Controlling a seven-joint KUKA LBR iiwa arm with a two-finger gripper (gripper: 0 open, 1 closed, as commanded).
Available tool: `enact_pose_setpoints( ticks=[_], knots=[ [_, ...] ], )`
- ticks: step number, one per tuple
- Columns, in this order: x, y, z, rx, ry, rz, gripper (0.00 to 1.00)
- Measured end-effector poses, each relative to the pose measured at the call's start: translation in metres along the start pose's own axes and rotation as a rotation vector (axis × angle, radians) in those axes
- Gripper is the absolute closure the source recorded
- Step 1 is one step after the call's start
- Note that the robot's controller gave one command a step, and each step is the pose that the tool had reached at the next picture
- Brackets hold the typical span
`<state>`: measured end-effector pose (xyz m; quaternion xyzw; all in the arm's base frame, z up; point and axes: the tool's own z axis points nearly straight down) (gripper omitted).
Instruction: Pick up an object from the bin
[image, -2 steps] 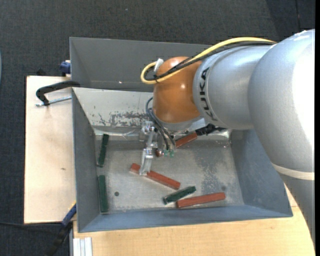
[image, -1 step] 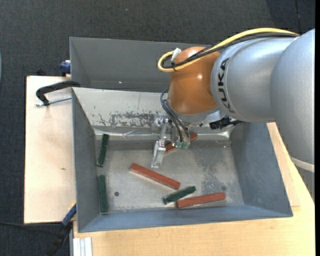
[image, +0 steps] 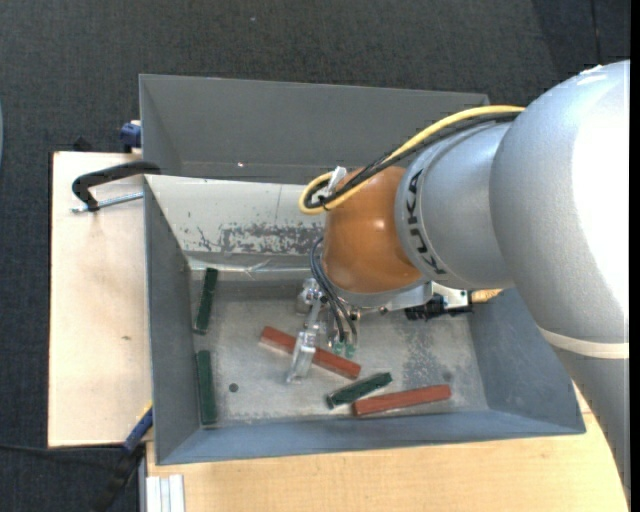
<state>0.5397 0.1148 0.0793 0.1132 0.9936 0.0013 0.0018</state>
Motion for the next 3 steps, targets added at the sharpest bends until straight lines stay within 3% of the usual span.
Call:
enact_pose_setpoints(
  ticks=[1, 2, 3],
  knots=[
    [-0.003, 0.011, 0.002, 0.0, 0.0, 0.037, 1.0],
    [-0.01, 0.015, -0.005, -0.001, -0.002, 0.043, 1.0],
    [-0.003, -0.021, -0.127, 0.001, -0.001, 0.021, 1.0]
  ],
)
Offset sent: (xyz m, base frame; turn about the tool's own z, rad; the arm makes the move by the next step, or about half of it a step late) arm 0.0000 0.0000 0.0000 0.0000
